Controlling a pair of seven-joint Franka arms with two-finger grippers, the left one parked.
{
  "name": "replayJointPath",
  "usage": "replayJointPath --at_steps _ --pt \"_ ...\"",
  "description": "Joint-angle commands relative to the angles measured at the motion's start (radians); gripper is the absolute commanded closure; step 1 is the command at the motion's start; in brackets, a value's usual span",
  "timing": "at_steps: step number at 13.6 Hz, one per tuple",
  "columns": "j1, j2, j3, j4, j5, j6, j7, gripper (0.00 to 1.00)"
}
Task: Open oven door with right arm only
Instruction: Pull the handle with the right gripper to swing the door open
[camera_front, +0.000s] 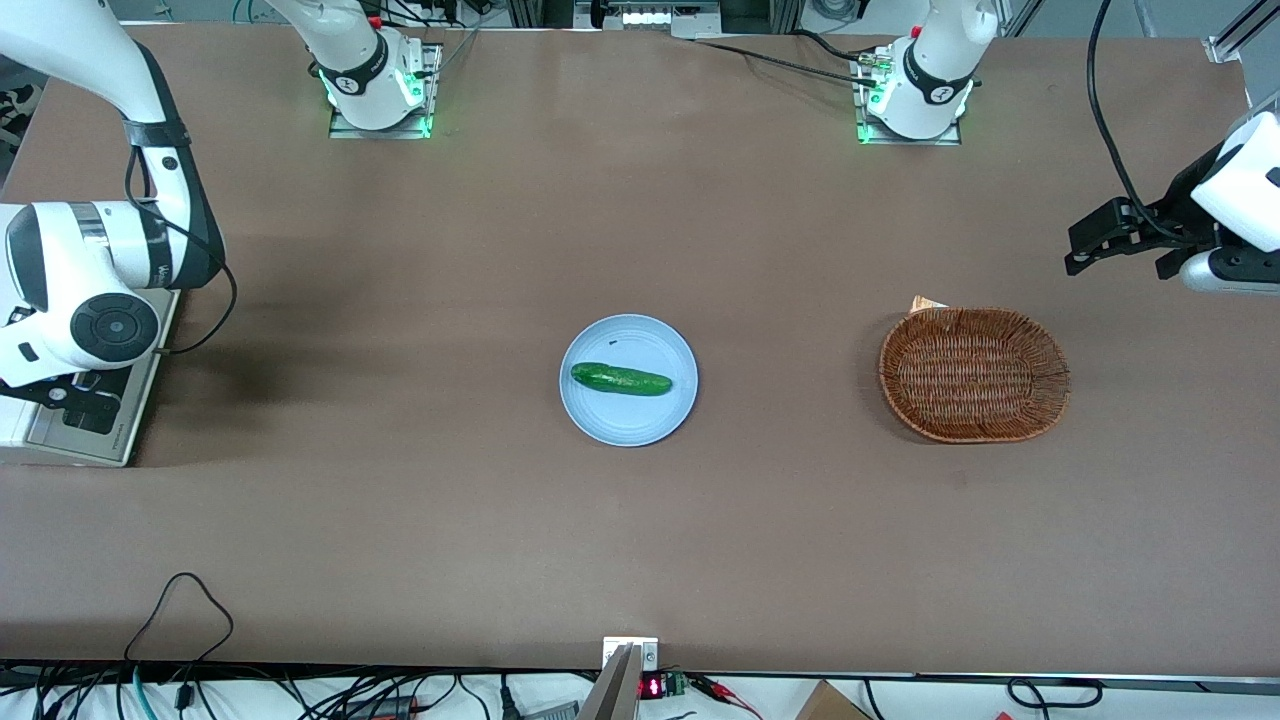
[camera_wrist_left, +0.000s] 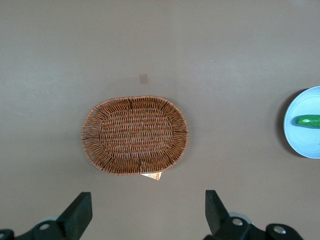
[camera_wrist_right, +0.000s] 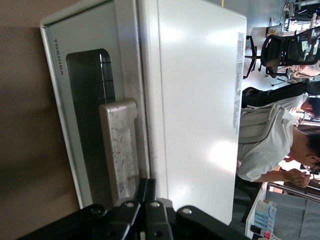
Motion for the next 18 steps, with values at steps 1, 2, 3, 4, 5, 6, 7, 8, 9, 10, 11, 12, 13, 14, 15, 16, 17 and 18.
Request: replayJointPath --at_steps 1,2,3,4,5,6,7,8,9,10,11,12,13,14,15,16,17,18 --pt "-0.006 0.001 0.004 -0.011 -0.018 0.015 0.023 1.0" --pt "-0.006 0.003 0.004 -0.011 -0.018 0.016 0.025 1.0" --pt "-0.008 0.009 0.004 -0.011 -0.017 0.016 0.025 1.0" --pt "-0.008 0.01 0.004 -0.012 -0.014 0.025 0.025 1.0" --pt "-0.006 0.01 0.005 -0.012 -0.011 0.036 0.024 1.0" --pt "-0.006 0.01 0.005 -0.015 -0.009 0.041 0.022 1.0" --pt "-0.002 0.01 0.007 -0.02 -0.008 0.041 0.02 1.0" --pt "0.0 0.01 0.008 -0.024 -0.006 0.041 0.02 1.0" --pt "0.002 0.012 0.008 -0.028 -0.006 0.041 0.02 1.0" --pt "0.002 0.01 0.01 -0.031 -0.006 0.044 0.02 1.0" --pt "0.003 0.012 0.011 -0.032 -0.005 0.049 0.019 1.0" --pt "0.003 0.012 0.013 -0.032 0.006 0.052 0.019 1.0" --pt "0.005 0.012 0.014 -0.032 0.023 0.059 0.019 1.0" --pt "0.006 0.012 0.014 -0.034 0.037 0.068 0.019 1.0" --pt "0.008 0.012 0.016 -0.037 0.038 0.073 0.017 1.0" --pt "0.011 0.012 0.016 -0.044 0.038 0.082 0.017 1.0" --pt "0.012 0.012 0.017 -0.048 0.038 0.085 0.017 1.0" --pt "0.014 0.013 0.017 -0.049 0.038 0.087 0.017 1.0"
